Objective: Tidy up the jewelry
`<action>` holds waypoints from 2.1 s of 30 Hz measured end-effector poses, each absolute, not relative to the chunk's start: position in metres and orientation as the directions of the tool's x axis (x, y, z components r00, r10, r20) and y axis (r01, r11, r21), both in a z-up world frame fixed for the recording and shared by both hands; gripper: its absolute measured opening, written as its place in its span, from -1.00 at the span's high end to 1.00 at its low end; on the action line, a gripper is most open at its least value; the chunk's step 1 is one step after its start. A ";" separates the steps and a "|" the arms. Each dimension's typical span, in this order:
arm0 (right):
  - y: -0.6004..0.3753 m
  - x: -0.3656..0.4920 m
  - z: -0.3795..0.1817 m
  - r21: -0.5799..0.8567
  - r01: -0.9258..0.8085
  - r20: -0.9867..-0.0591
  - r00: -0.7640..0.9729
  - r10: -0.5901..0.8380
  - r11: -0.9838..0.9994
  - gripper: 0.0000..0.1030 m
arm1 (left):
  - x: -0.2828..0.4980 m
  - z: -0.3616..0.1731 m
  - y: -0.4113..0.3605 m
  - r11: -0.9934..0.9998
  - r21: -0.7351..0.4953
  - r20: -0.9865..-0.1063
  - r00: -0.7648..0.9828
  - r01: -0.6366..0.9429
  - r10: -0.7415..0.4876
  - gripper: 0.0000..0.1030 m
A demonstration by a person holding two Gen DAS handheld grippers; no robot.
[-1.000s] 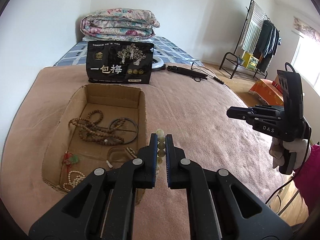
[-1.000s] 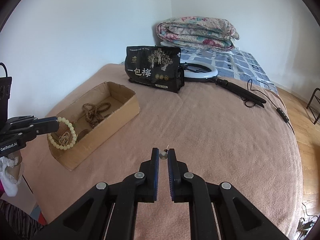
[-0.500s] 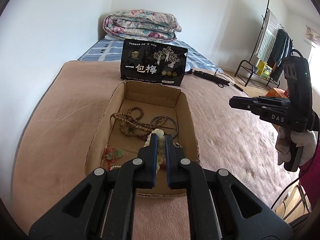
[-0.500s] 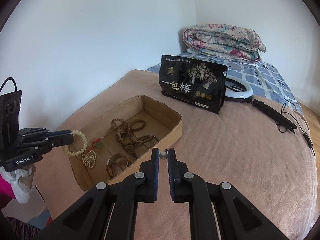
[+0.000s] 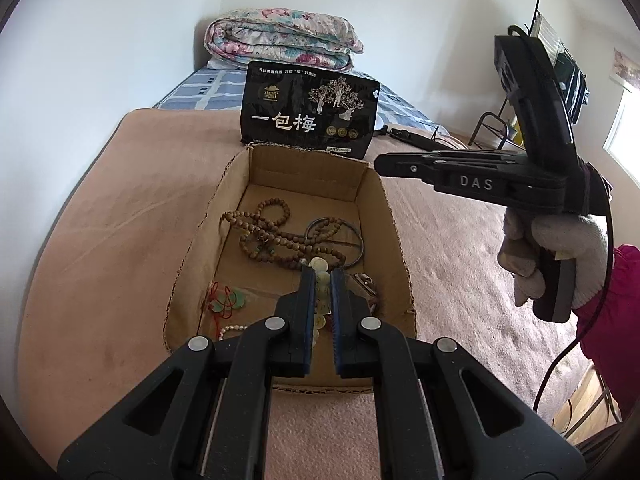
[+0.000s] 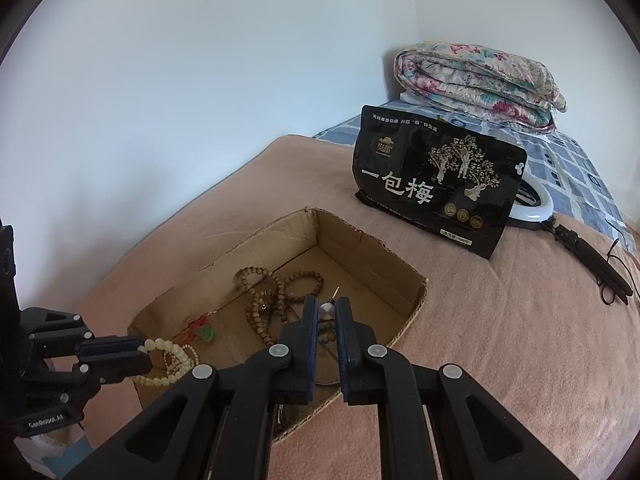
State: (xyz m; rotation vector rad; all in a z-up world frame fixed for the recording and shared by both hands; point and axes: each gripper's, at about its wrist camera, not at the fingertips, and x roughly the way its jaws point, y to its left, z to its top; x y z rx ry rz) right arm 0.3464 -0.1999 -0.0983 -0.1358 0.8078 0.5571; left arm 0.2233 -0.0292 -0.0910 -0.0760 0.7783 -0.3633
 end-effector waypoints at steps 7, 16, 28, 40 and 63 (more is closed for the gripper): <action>-0.191 0.366 -0.109 0.101 -0.509 -0.729 0.547 0.411 0.855 0.87 | 0.226 -0.096 -0.037 0.941 -0.160 -0.687 0.651 0.297 -0.322 0.90; -0.192 0.371 -0.116 0.126 -0.485 -0.728 0.548 0.412 0.866 0.42 | 0.227 -0.099 -0.042 0.943 -0.129 -0.687 0.658 0.306 -0.308 0.90; -0.197 0.362 -0.106 0.102 -0.447 -0.703 0.600 0.383 0.889 -0.72 | 0.221 -0.093 -0.047 0.947 -0.095 -0.674 0.681 0.306 -0.288 0.31; -0.202 0.346 -0.091 0.091 -0.440 -0.694 0.615 0.374 0.894 -0.81 | 0.212 -0.080 -0.045 0.951 -0.096 -0.656 0.700 0.293 -0.282 0.31; -0.247 0.253 -0.017 0.049 -0.394 -0.592 0.729 0.344 0.918 -0.94 | 0.147 -0.013 -0.043 0.966 -0.058 -0.553 0.798 0.250 -0.240 0.12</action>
